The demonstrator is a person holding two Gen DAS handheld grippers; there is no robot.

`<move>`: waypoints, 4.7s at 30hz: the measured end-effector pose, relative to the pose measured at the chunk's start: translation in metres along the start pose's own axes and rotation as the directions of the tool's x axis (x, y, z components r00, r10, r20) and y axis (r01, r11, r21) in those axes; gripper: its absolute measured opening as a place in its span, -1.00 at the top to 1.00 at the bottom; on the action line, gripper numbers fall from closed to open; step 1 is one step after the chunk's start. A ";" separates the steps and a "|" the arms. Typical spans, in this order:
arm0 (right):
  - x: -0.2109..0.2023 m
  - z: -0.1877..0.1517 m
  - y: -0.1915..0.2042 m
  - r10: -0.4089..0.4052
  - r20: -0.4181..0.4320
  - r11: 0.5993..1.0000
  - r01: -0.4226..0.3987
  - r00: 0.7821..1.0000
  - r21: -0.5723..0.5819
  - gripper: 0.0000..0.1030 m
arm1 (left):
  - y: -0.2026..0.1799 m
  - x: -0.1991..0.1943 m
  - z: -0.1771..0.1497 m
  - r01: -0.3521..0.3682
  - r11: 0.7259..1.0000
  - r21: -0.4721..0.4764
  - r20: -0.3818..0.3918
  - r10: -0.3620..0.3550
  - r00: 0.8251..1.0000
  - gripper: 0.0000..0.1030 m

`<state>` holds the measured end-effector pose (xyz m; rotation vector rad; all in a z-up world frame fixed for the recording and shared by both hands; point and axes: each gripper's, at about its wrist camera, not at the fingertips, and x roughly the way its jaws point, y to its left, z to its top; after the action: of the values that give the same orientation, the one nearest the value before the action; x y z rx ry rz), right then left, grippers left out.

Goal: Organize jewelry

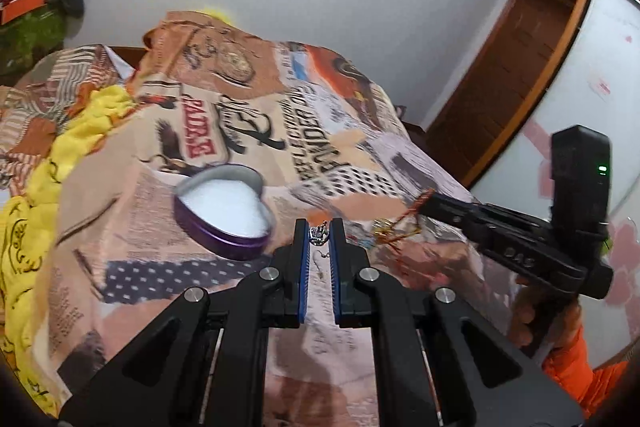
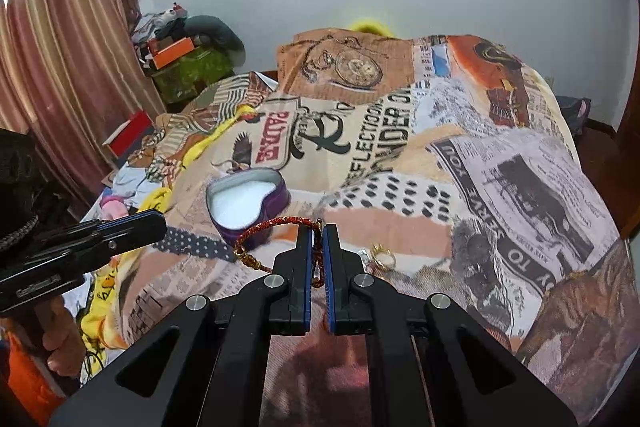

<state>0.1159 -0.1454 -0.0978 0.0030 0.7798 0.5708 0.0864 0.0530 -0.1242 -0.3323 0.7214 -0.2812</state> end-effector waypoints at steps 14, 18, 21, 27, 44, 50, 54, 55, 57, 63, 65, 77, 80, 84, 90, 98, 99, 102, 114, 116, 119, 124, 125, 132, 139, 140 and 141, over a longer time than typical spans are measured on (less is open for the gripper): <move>0.013 0.025 0.028 0.029 0.023 0.998 -0.028 0.999 -0.048 0.91 | 0.031 -0.002 0.022 -0.095 0.995 0.008 0.058 0.094 0.994 0.85; 0.021 0.032 0.035 0.037 0.021 0.998 -0.035 0.999 -0.060 0.91 | 0.038 0.002 0.029 -0.109 0.994 0.014 0.066 0.108 0.992 0.85; 0.029 0.037 0.040 0.040 0.015 0.997 -0.039 0.999 -0.070 0.91 | 0.045 0.007 0.033 -0.122 0.992 0.016 0.068 0.121 0.990 0.85; 0.048 0.045 0.050 0.047 -0.016 0.995 -0.048 0.999 -0.091 0.91 | 0.058 0.024 0.037 -0.130 0.991 0.011 0.051 0.129 0.990 0.85; 0.116 0.042 0.050 0.088 -0.209 0.994 -0.099 0.974 -0.047 0.91 | 0.083 0.070 0.030 -0.116 0.993 0.017 -0.046 0.117 0.992 0.85; 0.135 0.035 0.040 0.126 -0.285 0.992 -0.126 0.950 0.017 0.91 | 0.088 0.077 0.031 -0.128 0.992 0.012 -0.062 0.128 0.990 0.85; 0.136 0.032 0.043 0.120 -0.302 0.992 -0.125 0.946 0.003 0.91 | 0.092 0.079 0.030 -0.126 0.992 0.007 -0.070 0.126 0.989 0.85; 0.136 0.031 0.045 0.113 -0.302 0.993 -0.122 0.947 -0.009 0.91 | 0.092 0.080 0.030 -0.127 0.992 0.006 -0.073 0.127 0.989 0.85; 0.135 0.030 0.049 0.101 -0.306 0.993 -0.117 0.947 -0.034 0.91 | 0.094 0.081 0.029 -0.125 0.992 0.001 -0.079 0.124 0.989 0.85; 0.134 0.026 0.059 0.054 -0.316 0.990 -0.092 0.947 -0.108 0.90 | 0.090 0.081 0.028 -0.128 0.992 0.017 -0.087 0.129 0.988 0.85; 0.134 0.025 0.061 0.046 -0.326 0.989 -0.089 0.944 -0.119 0.90 | 0.089 0.080 0.028 -0.126 0.992 0.020 -0.089 0.128 0.988 0.85; 0.114 0.029 0.053 0.065 -0.323 0.992 -0.097 0.944 -0.085 0.86 | 0.074 0.050 0.038 -0.167 0.985 0.050 -0.047 0.169 0.984 0.84; 0.097 0.033 0.048 0.072 -0.285 0.992 -0.097 0.956 -0.075 0.86 | 0.068 0.040 0.040 -0.188 0.980 0.066 -0.027 0.191 0.981 0.80; 0.073 0.039 0.039 0.058 -0.224 0.995 -0.074 0.973 -0.067 0.86 | 0.053 0.027 0.042 -0.196 0.976 0.090 0.001 0.197 0.980 0.80; 0.035 0.045 0.016 -0.012 -0.126 0.998 0.003 0.992 -0.065 0.69 | 0.026 0.017 0.042 -0.183 0.975 0.123 0.024 0.181 0.983 0.60; -0.002 0.039 -0.024 -0.097 -0.051 0.995 0.096 0.994 -0.030 0.28 | -0.014 0.032 0.036 -0.132 0.975 0.178 -0.001 0.135 0.991 0.41; -0.004 0.037 -0.028 -0.104 -0.052 0.994 0.102 0.993 -0.024 0.28 | -0.019 0.036 0.034 -0.125 0.974 0.187 -0.010 0.129 0.992 0.41; -0.007 0.029 -0.037 -0.123 -0.061 0.992 0.122 0.991 -0.018 0.28 | -0.032 0.050 0.028 -0.105 0.973 0.205 -0.043 0.116 0.992 0.41; 0.022 -0.018 -0.055 -0.087 -0.210 0.996 0.085 0.974 -0.016 0.28 | -0.047 0.086 0.001 -0.073 0.969 0.237 -0.154 0.112 0.982 0.41; 0.030 -0.024 -0.051 -0.087 -0.229 0.996 0.081 0.970 -0.033 0.28 | -0.045 0.089 -0.003 -0.070 0.969 0.237 -0.172 0.112 0.979 0.41; 0.038 -0.030 -0.048 -0.078 -0.250 0.996 0.064 0.965 -0.063 0.28 | -0.045 0.091 -0.009 -0.053 0.970 0.238 -0.191 0.101 0.976 0.41; 0.038 -0.034 -0.045 -0.094 -0.232 0.991 0.070 0.968 -0.110 0.28 | -0.046 0.100 -0.016 -0.034 0.970 0.243 -0.227 0.090 0.970 0.41; 0.038 -0.034 -0.046 -0.090 -0.230 0.992 0.068 0.969 -0.104 0.28 | -0.046 0.103 -0.016 -0.023 0.971 0.239 -0.241 0.083 0.967 0.41; 0.040 -0.036 -0.042 -0.096 -0.216 0.990 0.072 0.972 -0.119 0.56 | -0.050 0.122 -0.016 -0.016 0.972 0.234 -0.258 0.078 0.963 0.41; 0.041 -0.035 -0.042 -0.086 -0.211 0.992 0.064 0.974 -0.106 0.70 | -0.056 0.126 -0.022 -0.008 0.969 0.249 -0.241 0.070 0.968 0.69; 0.041 -0.035 -0.043 -0.082 -0.210 0.993 0.063 0.974 -0.098 0.70 | -0.056 0.125 -0.022 0.005 0.970 0.241 -0.244 0.055 0.968 0.81; 0.041 -0.035 -0.043 -0.081 -0.209 0.994 0.063 0.975 -0.093 0.70 | -0.056 0.125 -0.023 0.015 0.972 0.235 -0.246 0.044 0.968 0.85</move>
<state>0.1366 -0.1692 -0.1588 -0.1677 0.9584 0.5408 0.1527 -0.0476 -0.1925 -0.0644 0.9287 -0.3957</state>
